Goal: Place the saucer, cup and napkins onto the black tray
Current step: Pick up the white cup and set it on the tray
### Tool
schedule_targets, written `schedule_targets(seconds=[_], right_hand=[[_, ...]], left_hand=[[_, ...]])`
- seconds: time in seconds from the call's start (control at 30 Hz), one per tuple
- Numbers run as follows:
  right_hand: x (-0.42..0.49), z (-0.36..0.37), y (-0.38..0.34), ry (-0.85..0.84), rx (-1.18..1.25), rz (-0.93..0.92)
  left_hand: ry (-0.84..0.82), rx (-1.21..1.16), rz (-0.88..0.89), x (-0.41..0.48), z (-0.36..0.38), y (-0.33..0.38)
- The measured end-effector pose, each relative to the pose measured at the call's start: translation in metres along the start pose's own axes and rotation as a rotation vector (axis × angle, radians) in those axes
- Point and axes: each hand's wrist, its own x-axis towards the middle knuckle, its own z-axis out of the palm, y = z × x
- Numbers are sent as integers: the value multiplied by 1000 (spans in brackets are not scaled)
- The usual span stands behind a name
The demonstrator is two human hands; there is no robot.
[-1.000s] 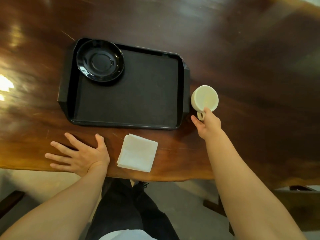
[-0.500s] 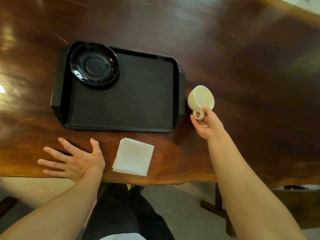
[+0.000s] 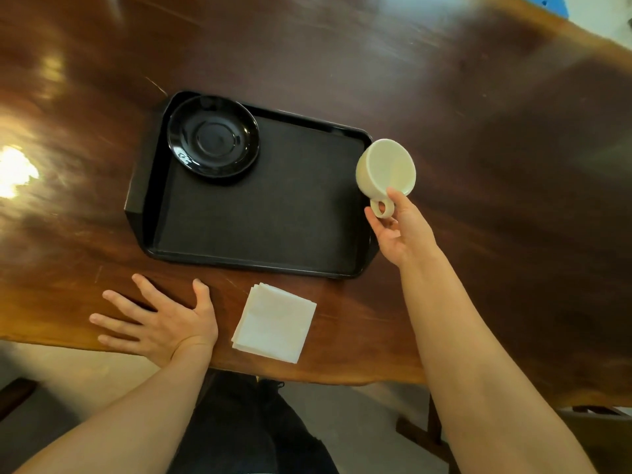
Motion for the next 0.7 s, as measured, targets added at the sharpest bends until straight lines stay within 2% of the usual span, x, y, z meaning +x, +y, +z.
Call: schedule_targets(seconds=[0.43,0.7], right_hand=[[11,52,21,0,-68,82],[23,68,33,14,-101,58]], left_hand=[[-5,16,5,0,-3,1],[-12,29,5,1,-2,0]])
